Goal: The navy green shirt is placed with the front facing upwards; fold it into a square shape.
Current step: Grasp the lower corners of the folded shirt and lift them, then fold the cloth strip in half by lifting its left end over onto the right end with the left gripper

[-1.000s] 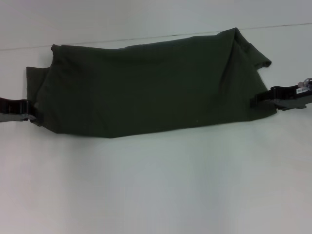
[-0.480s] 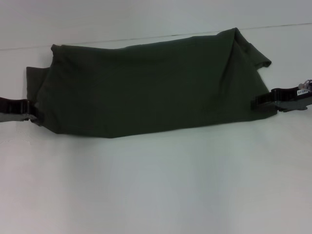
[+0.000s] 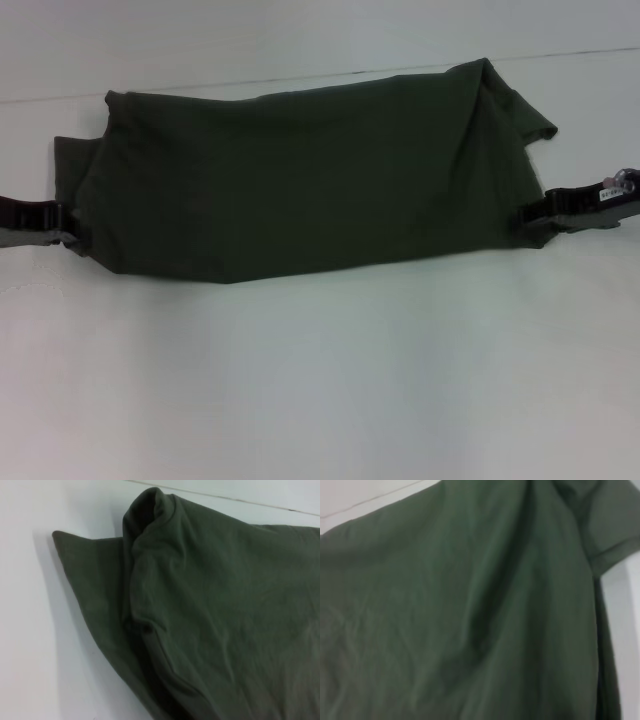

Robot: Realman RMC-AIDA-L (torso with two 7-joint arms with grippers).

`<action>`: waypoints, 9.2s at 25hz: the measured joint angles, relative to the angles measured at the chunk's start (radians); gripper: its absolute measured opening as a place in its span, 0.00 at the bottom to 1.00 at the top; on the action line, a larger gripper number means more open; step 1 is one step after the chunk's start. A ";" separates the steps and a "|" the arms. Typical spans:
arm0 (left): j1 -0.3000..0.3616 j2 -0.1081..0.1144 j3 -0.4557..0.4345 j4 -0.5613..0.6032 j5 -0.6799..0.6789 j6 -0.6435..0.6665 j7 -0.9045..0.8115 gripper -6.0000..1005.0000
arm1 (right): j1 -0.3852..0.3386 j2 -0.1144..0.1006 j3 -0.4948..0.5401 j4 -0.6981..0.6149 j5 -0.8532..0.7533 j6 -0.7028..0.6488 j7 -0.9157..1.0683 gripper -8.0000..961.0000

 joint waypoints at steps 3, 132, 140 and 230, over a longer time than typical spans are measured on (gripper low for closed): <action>0.000 0.000 0.001 0.001 0.000 0.000 -0.001 0.01 | 0.003 0.001 -0.010 -0.001 0.004 -0.005 -0.004 0.59; 0.123 0.038 -0.302 0.065 0.191 0.666 0.318 0.01 | 0.140 0.118 -0.032 -0.020 0.085 -0.336 -0.049 0.50; 0.121 0.053 -0.353 0.065 0.112 0.689 0.339 0.01 | 0.169 0.144 -0.073 0.049 0.099 -0.290 -0.069 0.50; 0.298 -0.002 0.102 0.104 -0.776 0.689 0.432 0.01 | 0.122 0.071 -0.075 0.038 0.099 -0.251 0.012 0.50</action>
